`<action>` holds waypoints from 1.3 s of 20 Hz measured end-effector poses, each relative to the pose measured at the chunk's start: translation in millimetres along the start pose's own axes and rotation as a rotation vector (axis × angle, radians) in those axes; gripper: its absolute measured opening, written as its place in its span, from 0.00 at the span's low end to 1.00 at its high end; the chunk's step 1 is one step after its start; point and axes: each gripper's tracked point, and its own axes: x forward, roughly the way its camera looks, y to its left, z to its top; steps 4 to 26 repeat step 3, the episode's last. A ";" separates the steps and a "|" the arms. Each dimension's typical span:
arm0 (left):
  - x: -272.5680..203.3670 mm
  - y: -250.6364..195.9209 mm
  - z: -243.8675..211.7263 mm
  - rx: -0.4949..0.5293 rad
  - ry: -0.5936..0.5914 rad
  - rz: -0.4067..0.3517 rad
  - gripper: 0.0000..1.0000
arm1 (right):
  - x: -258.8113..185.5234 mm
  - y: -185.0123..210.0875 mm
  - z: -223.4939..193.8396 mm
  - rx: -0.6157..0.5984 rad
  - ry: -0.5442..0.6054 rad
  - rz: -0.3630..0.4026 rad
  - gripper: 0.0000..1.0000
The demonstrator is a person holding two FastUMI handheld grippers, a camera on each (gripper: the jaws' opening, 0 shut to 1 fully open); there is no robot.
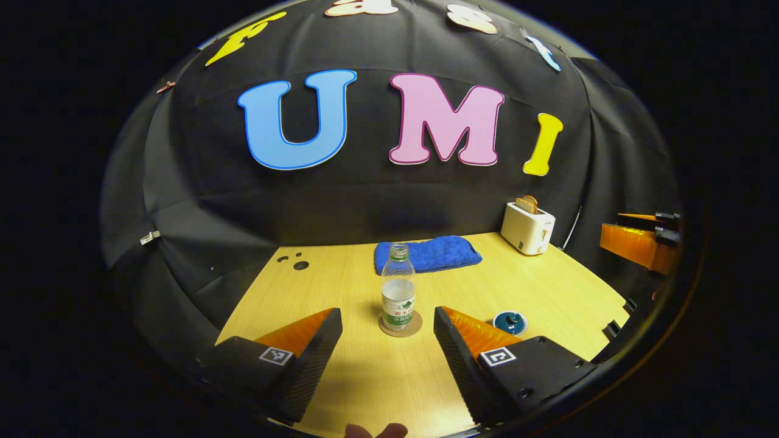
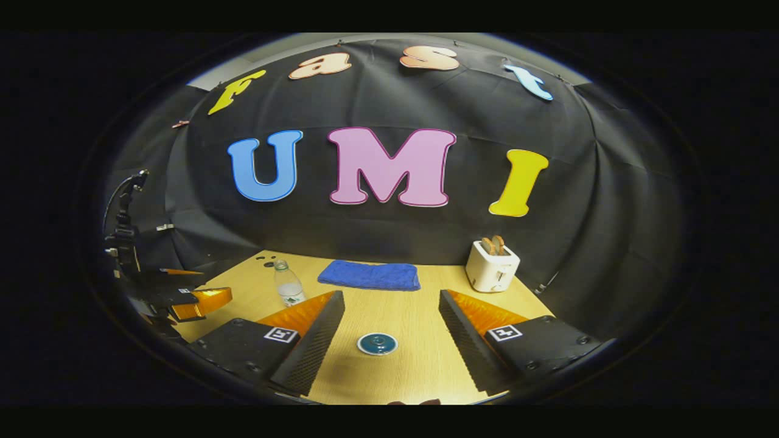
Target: Open the teacup lid with one hand, grasp the water bottle and pour water into the teacup with the other hand; after pouring, place the water bottle on the coaster and then close the teacup lid.
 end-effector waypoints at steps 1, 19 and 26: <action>-0.2 -1.8 1.2 0.002 -0.003 0.004 0.96 | 1.3 -2.4 -0.1 0.000 -0.002 0.003 0.97; -1.3 -4.1 4.2 0.008 -0.012 0.011 0.96 | 2.4 -5.8 -1.2 0.007 0.002 0.015 0.97; -1.3 -4.1 4.2 0.008 -0.012 0.011 0.96 | 2.4 -5.8 -1.2 0.007 0.002 0.015 0.97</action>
